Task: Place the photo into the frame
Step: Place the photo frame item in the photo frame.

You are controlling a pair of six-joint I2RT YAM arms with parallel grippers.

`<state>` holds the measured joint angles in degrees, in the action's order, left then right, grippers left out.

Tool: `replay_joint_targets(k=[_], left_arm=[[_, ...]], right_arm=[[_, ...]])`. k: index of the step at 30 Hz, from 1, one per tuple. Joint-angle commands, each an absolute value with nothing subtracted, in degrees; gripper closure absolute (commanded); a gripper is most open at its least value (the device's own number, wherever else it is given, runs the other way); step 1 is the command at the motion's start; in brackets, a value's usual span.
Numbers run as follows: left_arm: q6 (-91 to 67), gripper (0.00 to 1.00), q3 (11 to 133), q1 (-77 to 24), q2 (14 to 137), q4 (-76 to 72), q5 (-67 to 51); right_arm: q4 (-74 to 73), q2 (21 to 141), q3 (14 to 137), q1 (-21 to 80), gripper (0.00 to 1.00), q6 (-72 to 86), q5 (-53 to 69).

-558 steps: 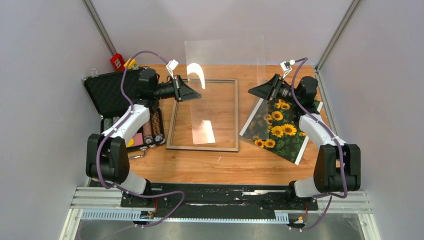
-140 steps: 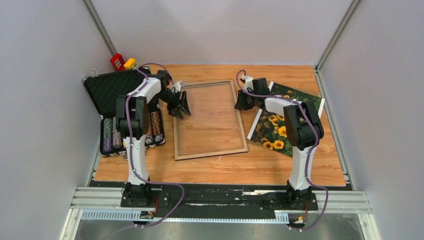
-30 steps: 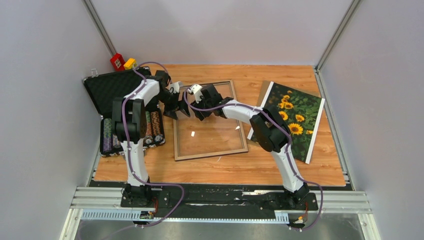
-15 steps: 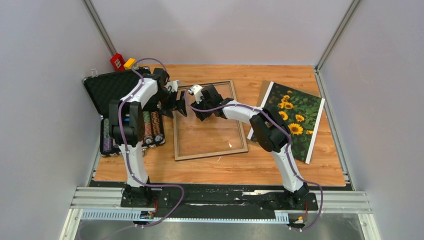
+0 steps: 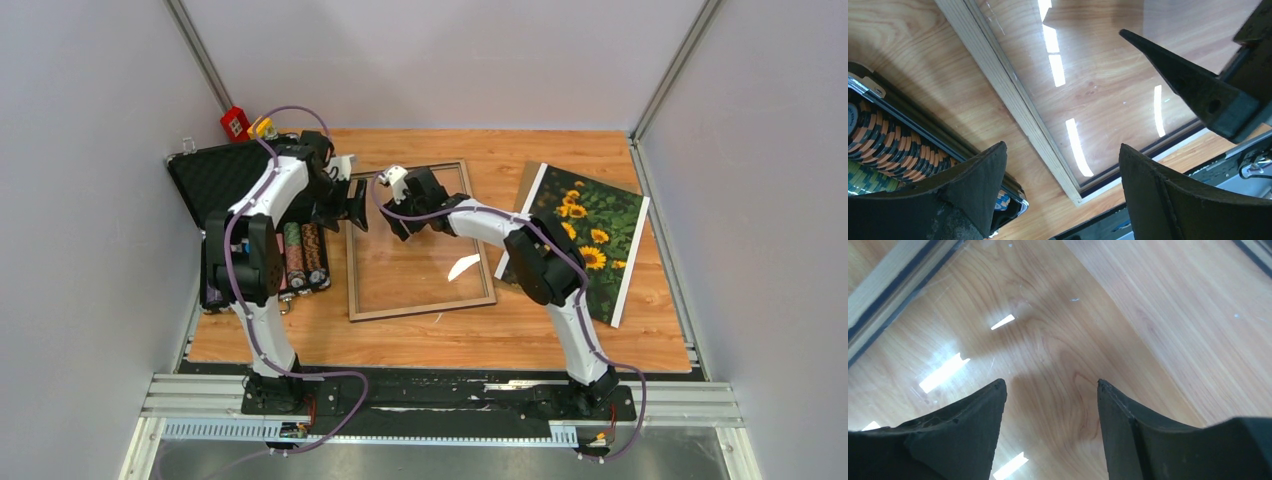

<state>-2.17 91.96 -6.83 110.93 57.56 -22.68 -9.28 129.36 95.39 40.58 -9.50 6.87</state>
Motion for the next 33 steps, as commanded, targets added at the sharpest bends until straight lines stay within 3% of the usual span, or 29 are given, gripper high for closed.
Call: replay_joint_targets(k=[1, 10, 21, 33], left_arm=[[-0.13, 0.1, 90.05, -6.87, 107.13, 55.99, -21.19], [1.34, 0.1, 86.7, -6.86, 106.7, 52.32, -21.65], [1.4, 0.13, 86.83, -7.73, 110.12, 50.48, -23.73], [0.33, 0.13, 87.14, -9.58, 112.71, 47.55, -17.56]], right_arm=[[-8.93, 121.58, 94.87, 40.33, 0.33, -7.14, 6.24], [-11.05, 112.98, 87.98, 36.4, 0.27, -5.12, 5.8], [-11.07, 106.96, 78.26, 26.97, 0.3, -3.96, 10.06], [-10.42, 106.19, 74.11, 26.52, 0.35, -5.81, 17.97]])
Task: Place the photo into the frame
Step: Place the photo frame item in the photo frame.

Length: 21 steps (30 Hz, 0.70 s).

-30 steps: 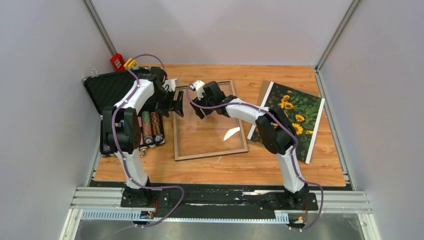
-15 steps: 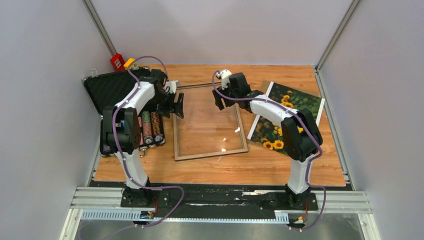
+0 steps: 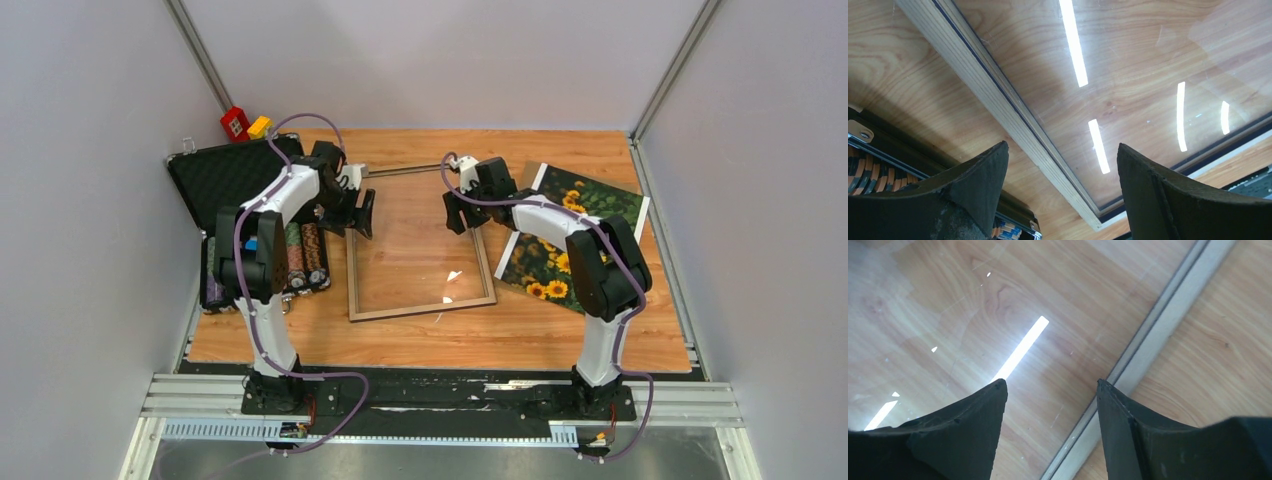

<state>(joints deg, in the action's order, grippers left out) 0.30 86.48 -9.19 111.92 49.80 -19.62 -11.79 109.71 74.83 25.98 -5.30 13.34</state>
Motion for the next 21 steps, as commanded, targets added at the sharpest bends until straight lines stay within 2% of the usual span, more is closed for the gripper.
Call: replay_joint_targets(k=[1, 8, 21], left_arm=[[0.34, 0.13, 87.07, -9.58, 112.92, 47.44, -17.44], [0.33, 0.13, 86.12, -9.58, 113.52, 46.62, -18.99], [-1.19, 0.13, 85.38, -9.59, 113.38, 46.18, -20.15]], right_arm=[[-10.38, 106.04, 74.01, 26.68, 0.36, -5.88, 18.49], [-10.46, 107.13, 73.5, 29.7, 0.36, -6.39, 20.43], [-10.37, 112.0, 73.31, 34.95, 0.39, -7.52, 15.78]])
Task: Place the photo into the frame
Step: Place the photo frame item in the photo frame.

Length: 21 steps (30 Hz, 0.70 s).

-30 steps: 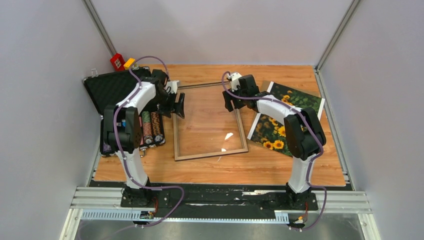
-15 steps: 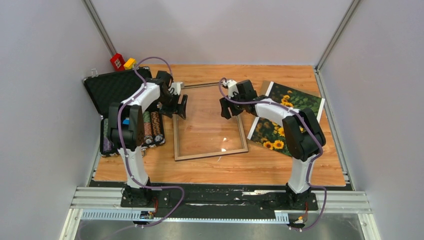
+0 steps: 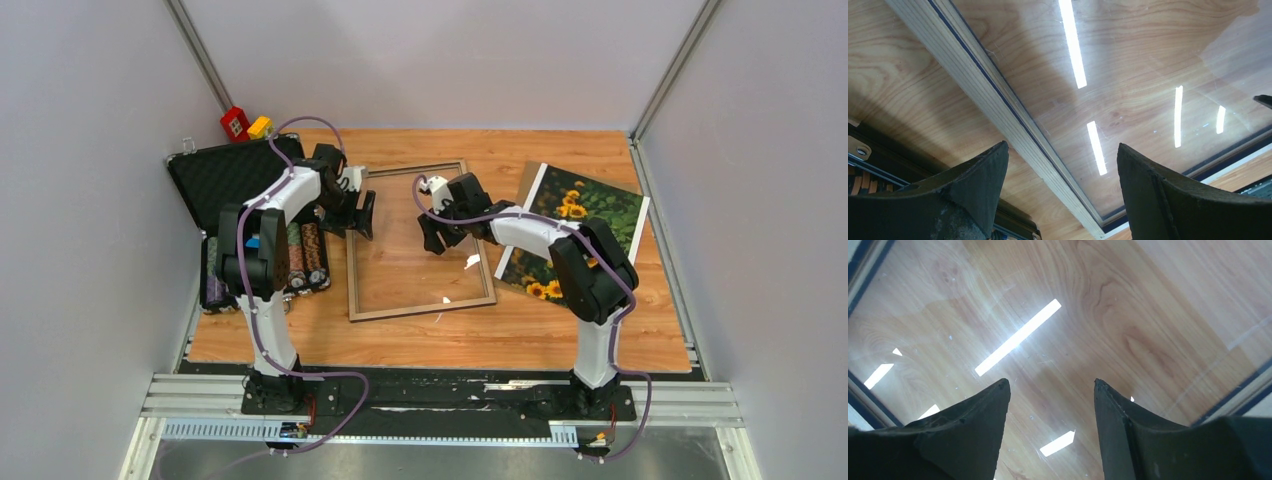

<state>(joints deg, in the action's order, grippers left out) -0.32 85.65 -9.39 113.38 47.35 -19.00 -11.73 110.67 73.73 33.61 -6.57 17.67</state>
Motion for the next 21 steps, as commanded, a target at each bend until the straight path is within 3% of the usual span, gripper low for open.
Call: replay_joint_targets(k=[1, 21], left_arm=[[-1.22, 0.13, 85.24, -9.58, 113.38, 46.2, -20.11], [-0.97, 0.13, 84.2, -9.58, 112.86, 45.98, -20.25]], right_arm=[[-10.37, 112.2, 73.3, 35.31, 0.39, -7.47, 15.47], [-10.61, 115.33, 75.79, 39.27, 0.4, -6.6, 15.64]])
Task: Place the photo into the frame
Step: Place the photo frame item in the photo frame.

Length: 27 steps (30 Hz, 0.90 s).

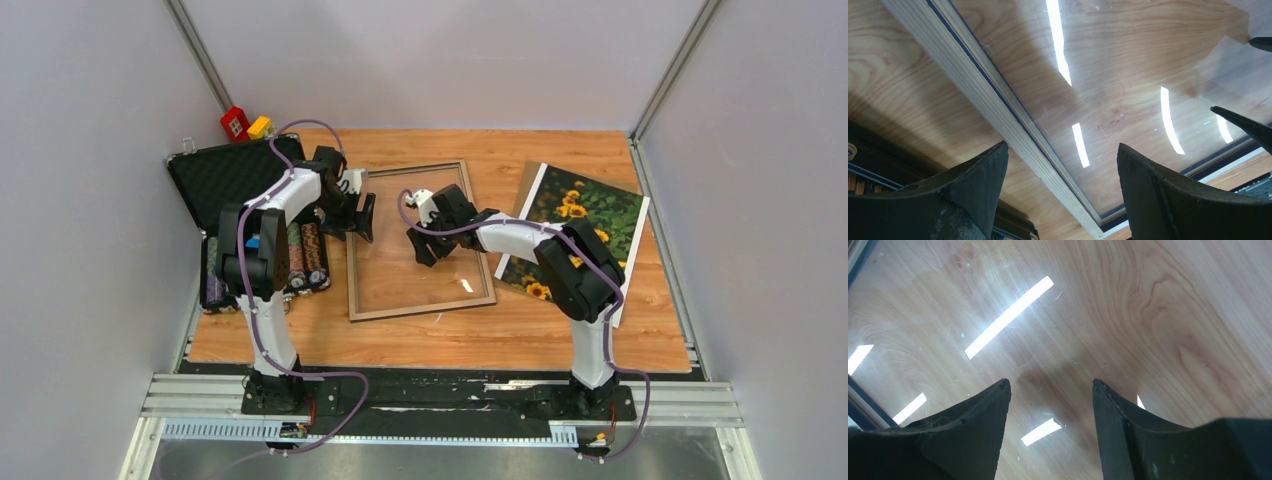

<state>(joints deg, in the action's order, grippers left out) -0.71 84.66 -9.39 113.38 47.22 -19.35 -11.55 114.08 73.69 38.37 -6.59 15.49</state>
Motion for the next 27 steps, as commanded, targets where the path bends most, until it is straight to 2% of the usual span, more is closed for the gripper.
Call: replay_joint_targets(k=[1, 13, 19, 27], left_arm=[[-0.97, 0.13, 84.2, -9.62, 112.81, 45.98, -20.27], [-0.97, 0.13, 83.64, -9.58, 112.94, 45.6, -19.89], [-1.12, 0.13, 83.56, -9.58, 113.09, 45.2, -19.98], [-1.3, 0.13, 83.15, -9.62, 113.2, 44.71, -20.14]], right_arm=[[-10.7, 115.46, 75.98, 39.41, 0.4, -6.53, 15.72], [-12.36, 113.99, 78.9, 39.99, 0.39, -4.66, 19.07], [-13.08, 109.94, 79.13, 39.82, 0.35, -5.02, 12.9], [-13.18, 106.7, 76.64, 37.06, 0.34, -5.1, 3.88]])
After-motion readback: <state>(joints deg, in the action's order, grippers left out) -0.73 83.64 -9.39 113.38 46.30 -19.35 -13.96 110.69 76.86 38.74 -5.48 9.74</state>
